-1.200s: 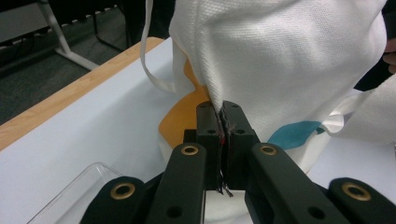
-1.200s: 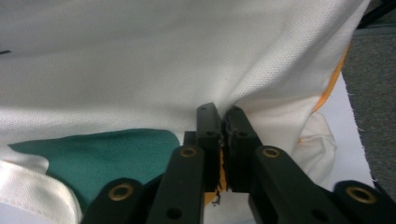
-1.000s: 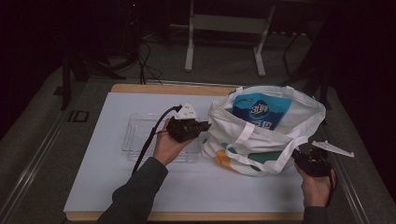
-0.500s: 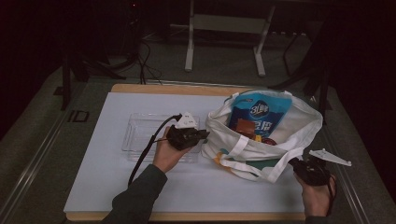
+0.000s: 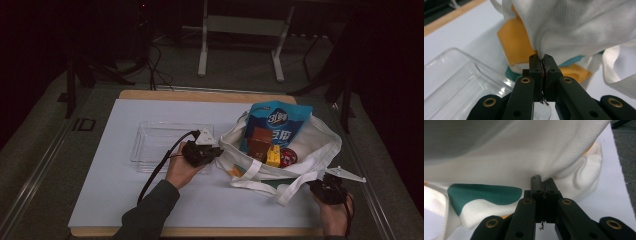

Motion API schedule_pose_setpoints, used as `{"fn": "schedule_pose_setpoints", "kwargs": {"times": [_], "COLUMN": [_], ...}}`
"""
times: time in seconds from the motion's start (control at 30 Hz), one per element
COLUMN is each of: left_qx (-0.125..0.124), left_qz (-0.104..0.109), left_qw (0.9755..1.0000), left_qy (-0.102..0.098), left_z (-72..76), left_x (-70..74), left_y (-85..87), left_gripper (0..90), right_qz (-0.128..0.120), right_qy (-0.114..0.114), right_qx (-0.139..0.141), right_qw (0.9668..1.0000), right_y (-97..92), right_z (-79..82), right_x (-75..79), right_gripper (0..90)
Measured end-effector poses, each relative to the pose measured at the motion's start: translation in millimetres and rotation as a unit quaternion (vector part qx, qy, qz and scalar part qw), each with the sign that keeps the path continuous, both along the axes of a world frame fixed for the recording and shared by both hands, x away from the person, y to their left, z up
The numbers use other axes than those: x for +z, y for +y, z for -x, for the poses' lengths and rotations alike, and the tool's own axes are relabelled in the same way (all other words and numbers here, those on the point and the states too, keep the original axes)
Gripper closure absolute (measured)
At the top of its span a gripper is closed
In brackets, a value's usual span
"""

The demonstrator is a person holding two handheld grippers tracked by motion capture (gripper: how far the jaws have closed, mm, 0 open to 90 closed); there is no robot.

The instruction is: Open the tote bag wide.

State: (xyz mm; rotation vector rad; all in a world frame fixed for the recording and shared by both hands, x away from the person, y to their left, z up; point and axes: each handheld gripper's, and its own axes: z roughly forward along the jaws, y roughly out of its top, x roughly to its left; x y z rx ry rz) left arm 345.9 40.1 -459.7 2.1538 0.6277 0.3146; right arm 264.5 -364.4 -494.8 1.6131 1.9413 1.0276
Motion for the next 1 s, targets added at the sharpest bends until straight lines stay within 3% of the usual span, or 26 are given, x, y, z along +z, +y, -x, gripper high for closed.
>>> {"fn": "schedule_pose_setpoints", "kwargs": {"times": [0.13,0.3,0.47,0.57,0.77,1.0], "left_qx": [0.012,0.014,0.014,0.016,-0.005,-0.012], "left_qz": [-0.019,-0.014,0.007,0.031,0.068,0.059], "left_qw": [0.9997,0.9997,0.9998,0.9993,0.9971,0.9973], "left_qy": [0.013,0.017,-0.011,-0.016,-0.033,-0.043], "left_z": [-4.1,-4.7,0.7,0.6,1.6,-2.1], "left_x": [-7.3,-7.5,-0.3,5.1,14.7,20.2], "left_y": [-1.9,-1.2,4.6,10.3,16.3,11.4], "left_gripper": [88.1,86.6,67.9,63.5,58.4,59.3], "right_qz": [0.006,0.002,0.001,-0.009,-0.018,-0.019], "right_qy": [0.011,0.010,-0.007,-0.019,-0.040,-0.058], "right_qx": [-0.004,-0.007,-0.014,-0.019,-0.027,-0.034], "right_qw": [0.9999,0.9999,0.9999,0.9996,0.9987,0.9976], "right_y": [0.4,-0.2,-6.8,-12.7,-20.2,-25.3], "right_z": [-2.9,-3.5,-0.2,-0.1,-7.0,-21.7], "right_x": [-8.3,-10.3,-2.4,3.9,18.3,34.4], "right_gripper": [89.1,86.2,68.7,63.7,60.4,60.3]}}
